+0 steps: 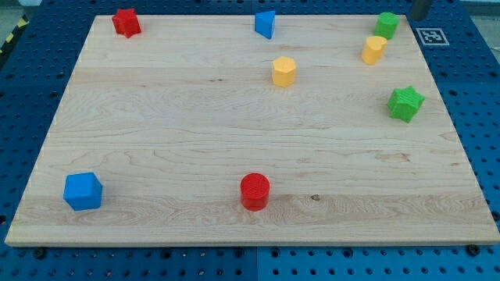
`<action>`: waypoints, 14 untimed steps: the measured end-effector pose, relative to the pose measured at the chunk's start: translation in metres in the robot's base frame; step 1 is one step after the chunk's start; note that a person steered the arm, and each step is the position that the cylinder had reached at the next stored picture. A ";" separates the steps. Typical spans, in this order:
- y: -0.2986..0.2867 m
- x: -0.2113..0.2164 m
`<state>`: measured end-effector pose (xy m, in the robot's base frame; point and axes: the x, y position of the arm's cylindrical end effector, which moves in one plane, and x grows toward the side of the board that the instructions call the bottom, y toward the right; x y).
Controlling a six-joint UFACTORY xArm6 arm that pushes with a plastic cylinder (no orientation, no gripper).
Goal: Push the green circle downwards
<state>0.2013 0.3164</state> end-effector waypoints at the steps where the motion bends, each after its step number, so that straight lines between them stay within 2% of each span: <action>1: -0.005 0.022; 3: -0.019 0.022; 6: -0.095 0.022; 8: -0.099 -0.003; 10: -0.089 -0.003; 12: -0.125 0.017; 14: -0.127 0.062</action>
<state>0.2635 0.1892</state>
